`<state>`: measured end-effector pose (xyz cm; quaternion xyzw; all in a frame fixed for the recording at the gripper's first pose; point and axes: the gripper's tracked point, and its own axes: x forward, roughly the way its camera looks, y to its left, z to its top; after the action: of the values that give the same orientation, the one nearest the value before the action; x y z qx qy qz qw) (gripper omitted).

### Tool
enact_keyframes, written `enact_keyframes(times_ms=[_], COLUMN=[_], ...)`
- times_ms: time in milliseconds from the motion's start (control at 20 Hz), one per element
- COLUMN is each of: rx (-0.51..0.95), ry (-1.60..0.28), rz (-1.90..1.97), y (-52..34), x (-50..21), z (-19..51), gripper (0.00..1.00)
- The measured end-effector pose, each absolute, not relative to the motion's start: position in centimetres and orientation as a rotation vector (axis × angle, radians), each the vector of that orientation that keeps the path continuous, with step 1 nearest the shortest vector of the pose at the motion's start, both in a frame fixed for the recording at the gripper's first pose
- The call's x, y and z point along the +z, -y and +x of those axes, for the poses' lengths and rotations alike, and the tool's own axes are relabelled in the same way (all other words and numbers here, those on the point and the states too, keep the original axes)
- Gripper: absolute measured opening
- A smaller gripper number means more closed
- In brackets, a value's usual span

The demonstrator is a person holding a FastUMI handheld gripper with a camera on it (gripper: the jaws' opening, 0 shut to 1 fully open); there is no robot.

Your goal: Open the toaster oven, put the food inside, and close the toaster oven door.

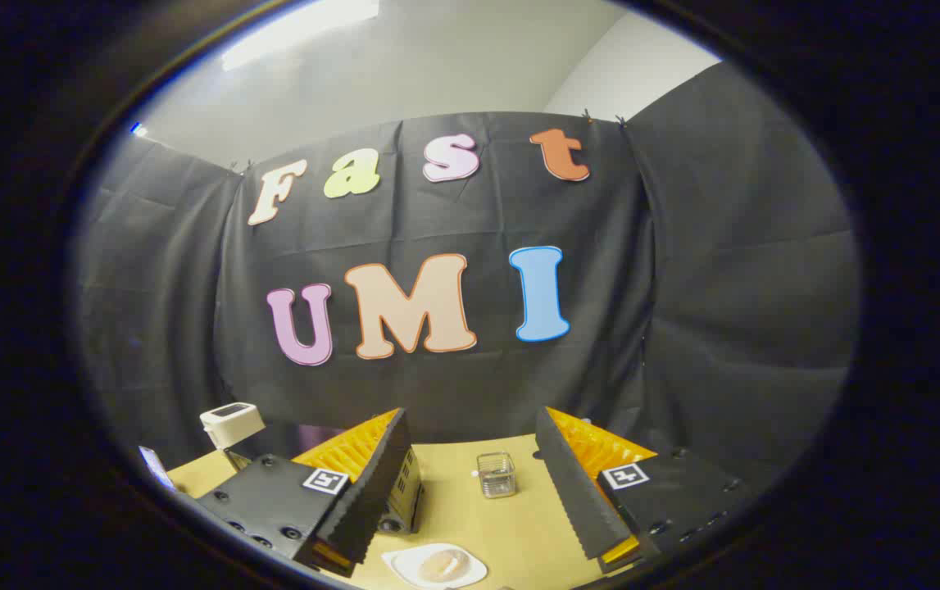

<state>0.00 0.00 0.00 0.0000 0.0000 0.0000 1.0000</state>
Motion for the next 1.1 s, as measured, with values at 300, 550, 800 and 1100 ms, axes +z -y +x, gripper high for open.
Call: enact_keyframes(times_ms=[300, 550, 800, 1100], rx=[-0.003, 0.032, 0.048, 0.062], ry=[-0.002, -0.038, -0.062, -0.085], rz=[-0.017, -0.012, -0.011, 0.005], y=[0.1, -0.9, -1.3, -1.7], x=[0.0, -1.3, -2.6, -4.8], z=[-0.2, 0.0, 0.5, 0.9], gripper=[0.96, 0.96, 0.96, 0.96])
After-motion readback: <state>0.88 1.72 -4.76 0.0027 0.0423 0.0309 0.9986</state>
